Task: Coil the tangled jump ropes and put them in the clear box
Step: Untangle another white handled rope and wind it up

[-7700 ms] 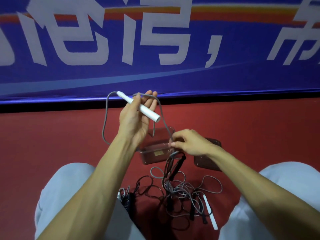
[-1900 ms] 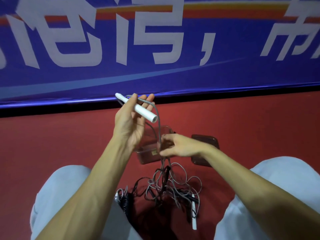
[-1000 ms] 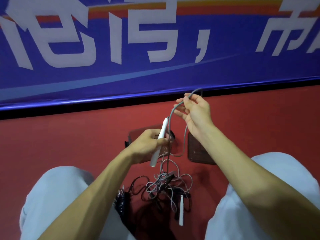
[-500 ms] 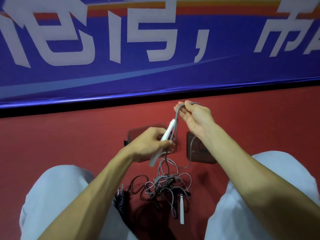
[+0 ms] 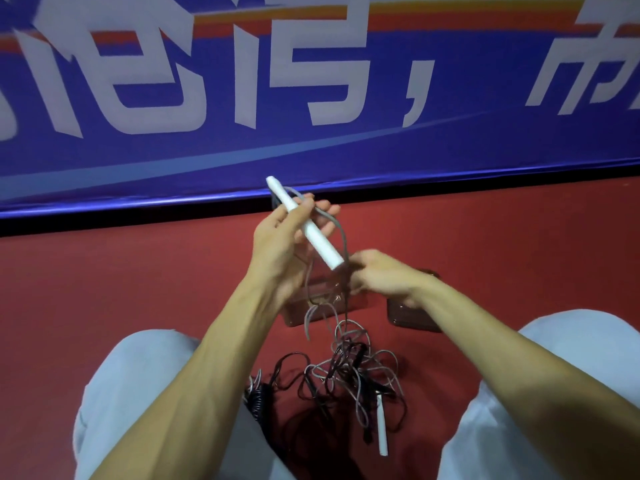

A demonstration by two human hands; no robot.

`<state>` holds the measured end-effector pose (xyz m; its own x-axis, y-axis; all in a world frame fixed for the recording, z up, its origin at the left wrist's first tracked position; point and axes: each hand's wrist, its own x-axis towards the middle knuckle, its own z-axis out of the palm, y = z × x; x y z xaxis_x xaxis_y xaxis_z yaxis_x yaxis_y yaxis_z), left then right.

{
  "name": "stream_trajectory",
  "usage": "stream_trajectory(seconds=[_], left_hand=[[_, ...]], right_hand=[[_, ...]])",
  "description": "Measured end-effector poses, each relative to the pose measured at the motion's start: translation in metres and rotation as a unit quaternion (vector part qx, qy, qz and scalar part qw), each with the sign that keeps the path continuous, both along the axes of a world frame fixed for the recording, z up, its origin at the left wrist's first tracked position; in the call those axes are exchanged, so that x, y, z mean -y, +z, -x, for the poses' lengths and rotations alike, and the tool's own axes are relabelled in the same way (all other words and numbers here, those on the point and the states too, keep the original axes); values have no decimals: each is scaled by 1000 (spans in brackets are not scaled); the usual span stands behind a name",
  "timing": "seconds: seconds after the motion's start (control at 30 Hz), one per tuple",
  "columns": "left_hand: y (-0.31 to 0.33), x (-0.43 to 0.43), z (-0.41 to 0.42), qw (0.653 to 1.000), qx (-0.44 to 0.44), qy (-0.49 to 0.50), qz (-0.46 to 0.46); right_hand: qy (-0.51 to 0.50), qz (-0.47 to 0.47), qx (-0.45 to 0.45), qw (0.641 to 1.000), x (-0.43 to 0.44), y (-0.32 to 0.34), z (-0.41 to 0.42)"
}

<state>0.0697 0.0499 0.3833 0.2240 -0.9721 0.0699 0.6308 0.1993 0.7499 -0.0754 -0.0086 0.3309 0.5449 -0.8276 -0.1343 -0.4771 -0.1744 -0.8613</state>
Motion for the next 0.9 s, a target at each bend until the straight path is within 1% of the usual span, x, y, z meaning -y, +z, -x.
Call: stream_trajectory(seconds=[0.07, 0.1, 0.13, 0.2, 0.23, 0.3, 0.37, 0.43, 0.53, 0.6, 0.67, 0.7, 0.73, 0.8, 0.83, 0.87, 0.9], left_hand=[[7, 0, -8, 996, -88, 19, 14], [9, 1, -13, 993, -116, 27, 24], [10, 1, -16, 990, -132, 33, 33], [9, 2, -20, 988, -139, 51, 33], [6, 3, -20, 989, -129, 62, 24], [-1, 7, -20, 994, -79, 82, -1], [-9, 12, -17, 995, -30, 91, -17], [-16, 15, -16, 996, -12, 88, -34], [-21, 16, -12, 996, 10, 71, -60], [-22, 16, -10, 994, 38, 63, -75], [-27, 17, -10, 986, 117, 54, -106], [-31, 17, -10, 977, 171, 51, -120], [-34, 18, -9, 963, 231, 54, -125], [-39, 16, -9, 927, 356, 47, -106], [-41, 15, -8, 910, 403, 24, -96], [-41, 13, -5, 895, 437, -13, -90], [-43, 10, -1, 877, 470, -55, -85]], right_hand=[[99, 33, -85, 991, -3, -9, -3], [129, 55, -118, 983, -3, -15, -5], [138, 83, -147, 976, -1, -20, -6], [100, 134, -171, 971, 1, -25, -6], [61, 133, -155, 977, 1, -26, -7], [-20, 101, -79, 992, 0, -23, -7], [-70, 86, -7, 994, 1, -18, -7], [-90, 78, 39, 992, 2, -14, -7], [-116, 66, 86, 987, 2, -10, -5], [-140, 55, 127, 980, 0, -2, -6], [-163, 57, 206, 963, -2, 15, -6], [-175, 63, 255, 949, -2, 26, -5], [-187, 66, 306, 931, -1, 37, -3], [-211, 59, 387, 896, 1, 53, 2], [-218, 53, 403, 887, 1, 54, 3], [-222, 50, 393, 891, -1, 52, 3], [-219, 51, 361, 905, -3, 48, 3]])
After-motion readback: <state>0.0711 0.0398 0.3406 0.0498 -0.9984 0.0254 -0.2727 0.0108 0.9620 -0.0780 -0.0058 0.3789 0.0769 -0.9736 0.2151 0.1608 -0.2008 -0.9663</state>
